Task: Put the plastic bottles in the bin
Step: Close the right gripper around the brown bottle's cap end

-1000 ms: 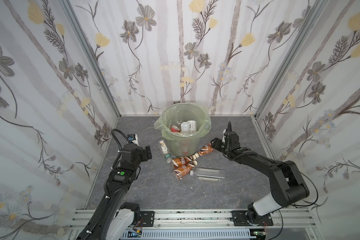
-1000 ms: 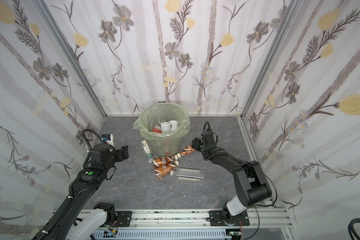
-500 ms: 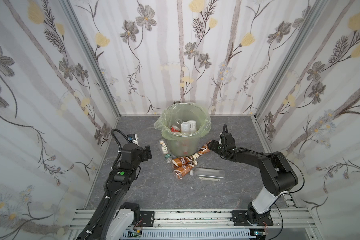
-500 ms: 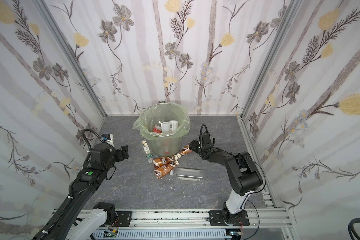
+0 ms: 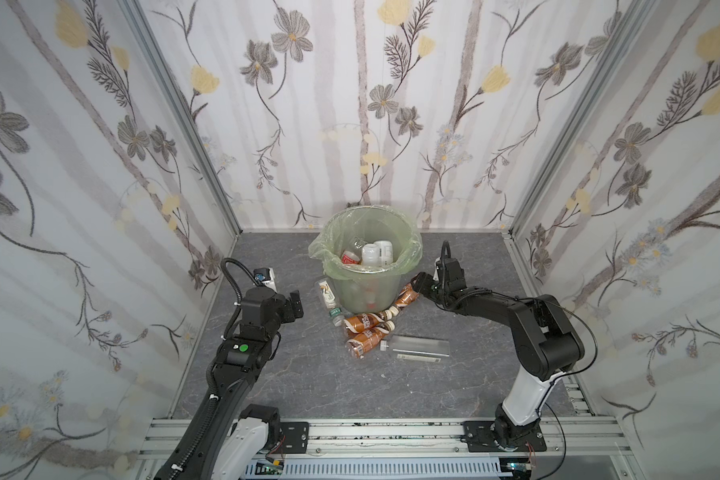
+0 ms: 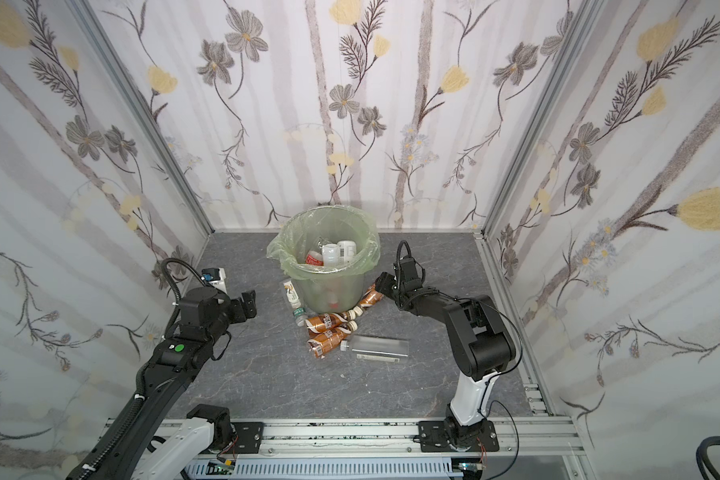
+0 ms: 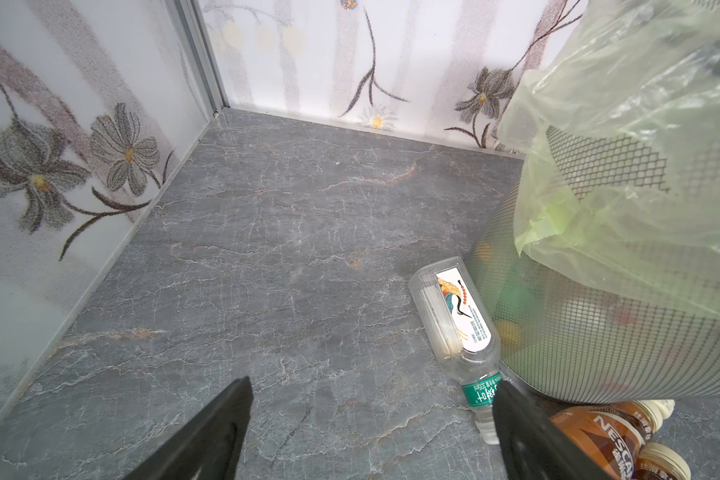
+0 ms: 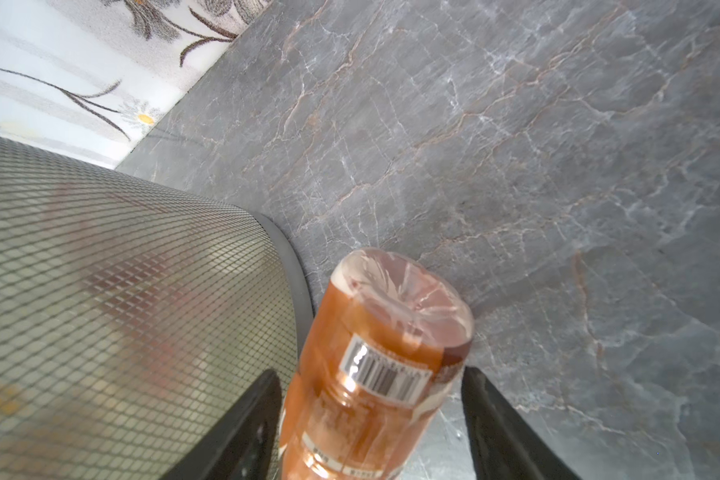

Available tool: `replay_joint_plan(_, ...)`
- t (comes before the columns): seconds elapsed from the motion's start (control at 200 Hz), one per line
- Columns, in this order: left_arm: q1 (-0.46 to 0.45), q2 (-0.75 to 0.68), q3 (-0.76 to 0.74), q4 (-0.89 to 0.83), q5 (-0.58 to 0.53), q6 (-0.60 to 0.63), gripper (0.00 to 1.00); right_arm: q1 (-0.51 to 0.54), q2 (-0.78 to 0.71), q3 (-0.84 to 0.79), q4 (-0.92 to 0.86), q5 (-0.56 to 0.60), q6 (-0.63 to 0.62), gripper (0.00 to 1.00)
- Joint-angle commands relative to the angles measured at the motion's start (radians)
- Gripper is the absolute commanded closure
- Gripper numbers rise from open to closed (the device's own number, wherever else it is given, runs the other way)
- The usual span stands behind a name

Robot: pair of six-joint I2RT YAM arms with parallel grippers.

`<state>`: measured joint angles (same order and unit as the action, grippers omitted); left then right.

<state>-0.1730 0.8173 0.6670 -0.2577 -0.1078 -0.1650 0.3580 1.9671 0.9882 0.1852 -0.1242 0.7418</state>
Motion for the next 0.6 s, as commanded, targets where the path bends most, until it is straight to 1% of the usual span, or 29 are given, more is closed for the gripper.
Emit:
replay_joint_plan(0.0, 0.001, -0.007, -0.003, 0.028, -0.004, -0.009, 0.08, 0.000, 0.015, 0.017, 0.005, 0.015, -0.007, 0.29)
replay_joint_plan(0.315, 0.001, -0.005, -0.001, 0.028, -0.005, -0.006, 0.08, 0.011, 0.078, 0.090, -0.090, 0.052, -0.058, 0.29)
replay_joint_plan(0.43, 0.002, -0.007, -0.002, 0.028, -0.004, -0.006, 0.08, 0.031, 0.091, 0.108, -0.126, 0.091, -0.082, 0.30)
replay_joint_plan(0.595, 0.003, 0.000, -0.001, 0.027, 0.008, -0.005, 0.08, 0.069, 0.086, 0.133, -0.198, 0.191, -0.132, 0.30)
